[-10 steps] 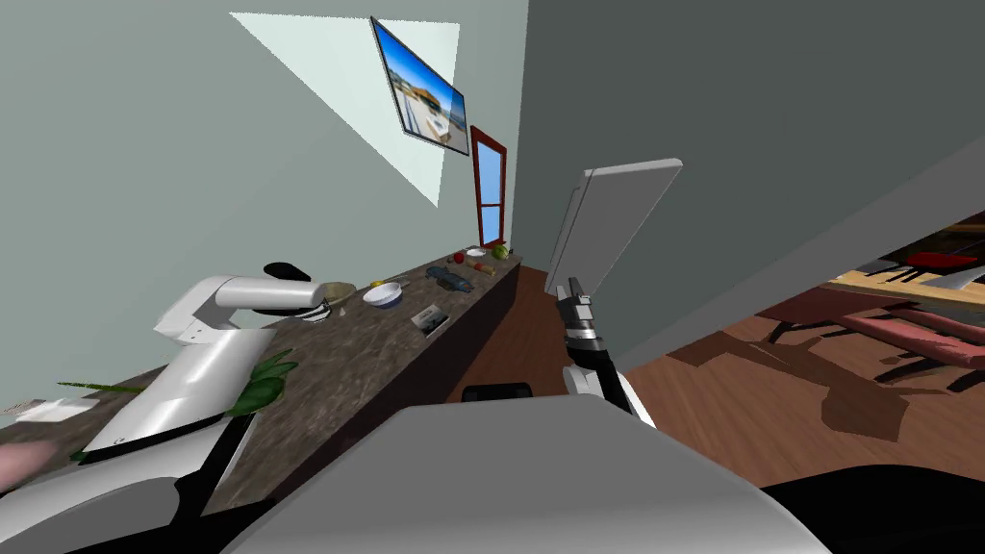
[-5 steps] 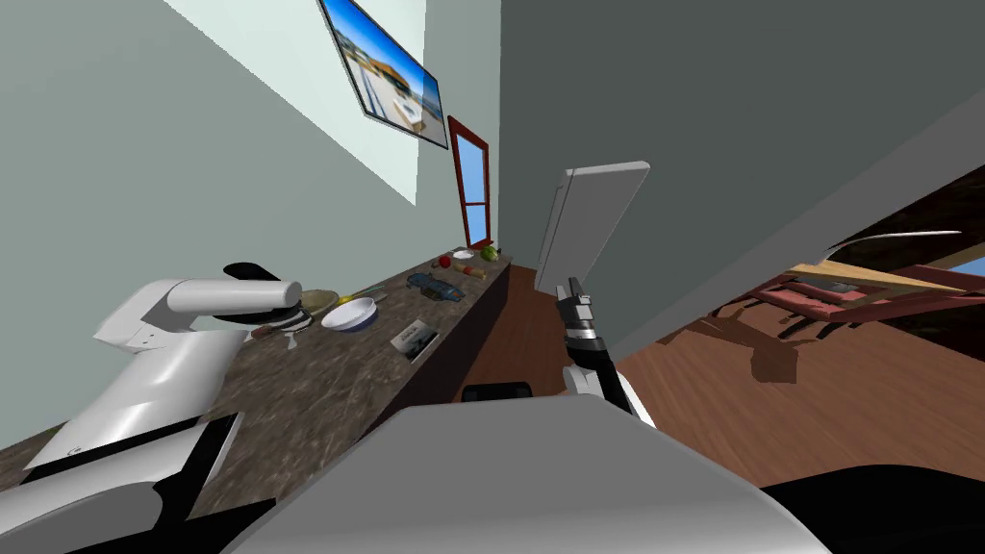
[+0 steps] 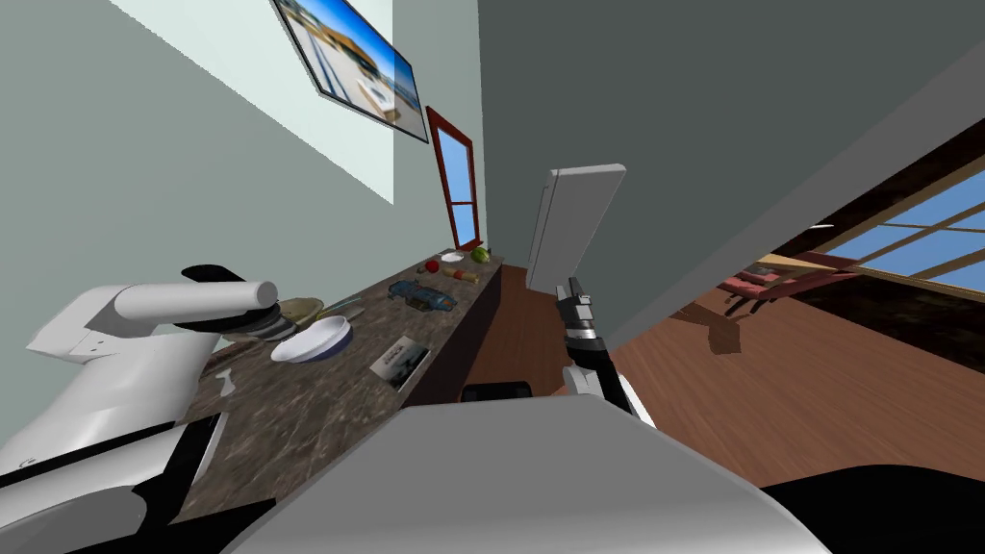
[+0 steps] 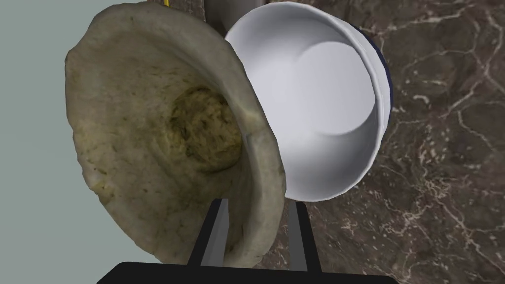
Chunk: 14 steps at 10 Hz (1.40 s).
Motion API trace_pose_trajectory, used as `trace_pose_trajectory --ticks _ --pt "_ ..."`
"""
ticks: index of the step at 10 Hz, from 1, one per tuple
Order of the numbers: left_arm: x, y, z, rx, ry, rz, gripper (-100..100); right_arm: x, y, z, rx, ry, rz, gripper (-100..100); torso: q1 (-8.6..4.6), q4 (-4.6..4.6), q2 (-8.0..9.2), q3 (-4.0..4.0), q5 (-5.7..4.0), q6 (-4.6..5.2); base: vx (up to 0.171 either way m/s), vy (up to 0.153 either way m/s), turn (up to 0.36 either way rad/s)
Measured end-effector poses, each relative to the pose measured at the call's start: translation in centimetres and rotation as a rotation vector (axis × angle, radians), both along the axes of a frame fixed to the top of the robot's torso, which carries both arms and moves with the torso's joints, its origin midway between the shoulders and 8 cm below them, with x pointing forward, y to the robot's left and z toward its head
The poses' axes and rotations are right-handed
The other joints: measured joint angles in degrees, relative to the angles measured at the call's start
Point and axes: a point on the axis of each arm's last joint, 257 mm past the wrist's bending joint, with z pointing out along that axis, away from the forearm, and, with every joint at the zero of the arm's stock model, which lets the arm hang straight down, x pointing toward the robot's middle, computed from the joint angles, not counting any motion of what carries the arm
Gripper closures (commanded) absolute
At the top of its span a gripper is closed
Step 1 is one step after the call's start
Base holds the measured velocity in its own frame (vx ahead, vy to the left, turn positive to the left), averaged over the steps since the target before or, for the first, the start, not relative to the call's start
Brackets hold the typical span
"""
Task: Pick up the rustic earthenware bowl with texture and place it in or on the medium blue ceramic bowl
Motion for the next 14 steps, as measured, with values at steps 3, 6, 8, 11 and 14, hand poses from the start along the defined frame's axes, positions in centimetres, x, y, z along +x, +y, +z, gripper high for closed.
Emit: trace_pose_trajectory --ticks 3,6,8,11,14 --pt "-1.0 0.4 -0.6 -0.042 -0.006 0.044 -100 0.0 0.0 0.0 0.0 0.0 0.0 0 -0.23 0.11 0.37 0.23 -0.07 -0.18 0.037 0.022 -0.045" --pt "-1.0 0.4 -0.6 -0.042 -0.006 0.043 -100 0.0 0.0 0.0 0.0 0.0 0.0 0 -0.36 0.18 0.62 0.39 -0.12 -0.19 0.0 0.0 0.0" --pt "-1.0 0.4 -0.6 -0.042 -0.006 0.043 0 0.0 0.0 0.0 0.0 0.0 0.0 0 -0.37 0.19 0.64 0.4 -0.12 -0.2 0.0 0.0 0.0" --pt "-1.9 0.5 -0.3 -0.054 0.009 0.08 -100 0.0 0.0 0.0 0.0 0.0 0.0 0 -0.05 0.23 0.82 0.5 -0.06 -0.18 -0.057 0.098 -0.229" --pt "-3.6 0.6 0.1 -0.078 0.038 0.15 -100 0.0 0.0 0.0 0.0 0.0 0.0 0 0.03 0.23 0.84 0.51 -0.03 -0.16 -0.054 0.09 -0.207"
